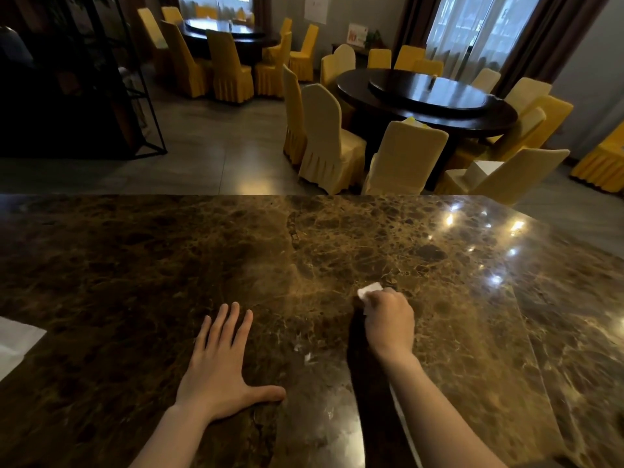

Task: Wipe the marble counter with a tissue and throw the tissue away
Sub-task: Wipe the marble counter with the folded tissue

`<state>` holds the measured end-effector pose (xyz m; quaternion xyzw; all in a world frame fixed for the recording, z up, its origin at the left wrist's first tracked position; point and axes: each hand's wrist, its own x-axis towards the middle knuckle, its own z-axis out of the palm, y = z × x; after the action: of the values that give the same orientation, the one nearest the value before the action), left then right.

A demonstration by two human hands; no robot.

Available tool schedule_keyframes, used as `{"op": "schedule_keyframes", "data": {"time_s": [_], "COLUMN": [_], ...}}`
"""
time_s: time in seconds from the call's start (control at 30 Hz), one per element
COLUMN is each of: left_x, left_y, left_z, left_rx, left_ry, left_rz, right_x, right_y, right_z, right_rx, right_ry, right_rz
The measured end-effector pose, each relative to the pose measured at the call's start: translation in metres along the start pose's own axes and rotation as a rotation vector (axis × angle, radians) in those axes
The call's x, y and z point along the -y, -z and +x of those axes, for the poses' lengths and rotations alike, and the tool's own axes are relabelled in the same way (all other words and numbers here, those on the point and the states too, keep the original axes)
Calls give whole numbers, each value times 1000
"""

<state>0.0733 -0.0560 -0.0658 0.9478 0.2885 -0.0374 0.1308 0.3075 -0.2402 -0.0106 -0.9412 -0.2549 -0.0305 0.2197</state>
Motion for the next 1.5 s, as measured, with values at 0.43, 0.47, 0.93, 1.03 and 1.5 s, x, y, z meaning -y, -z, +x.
{"op": "schedule_keyframes", "data": {"time_s": [0.43,0.47,0.93,1.03,1.5], "left_x": [1,0,4,2,1], "left_y": [0,0,-2,0,0], "left_z": [1,0,-2,1,0], "left_rx": [-3,4,4,-5,16], "left_ry": [-2,-7,8,-3,-18], "left_rz": [14,27,-6,-6,1], "right_x": [-17,-31,29,-10,66], "right_y": [8,15,-17,-2,-29], "right_z": [2,16,-28,9,-77], "right_rx": [-63,-73,105,-22,333], "right_ry": [-5,-87,287,-36,696], "right_rz": [176,129,152,44,101]}}
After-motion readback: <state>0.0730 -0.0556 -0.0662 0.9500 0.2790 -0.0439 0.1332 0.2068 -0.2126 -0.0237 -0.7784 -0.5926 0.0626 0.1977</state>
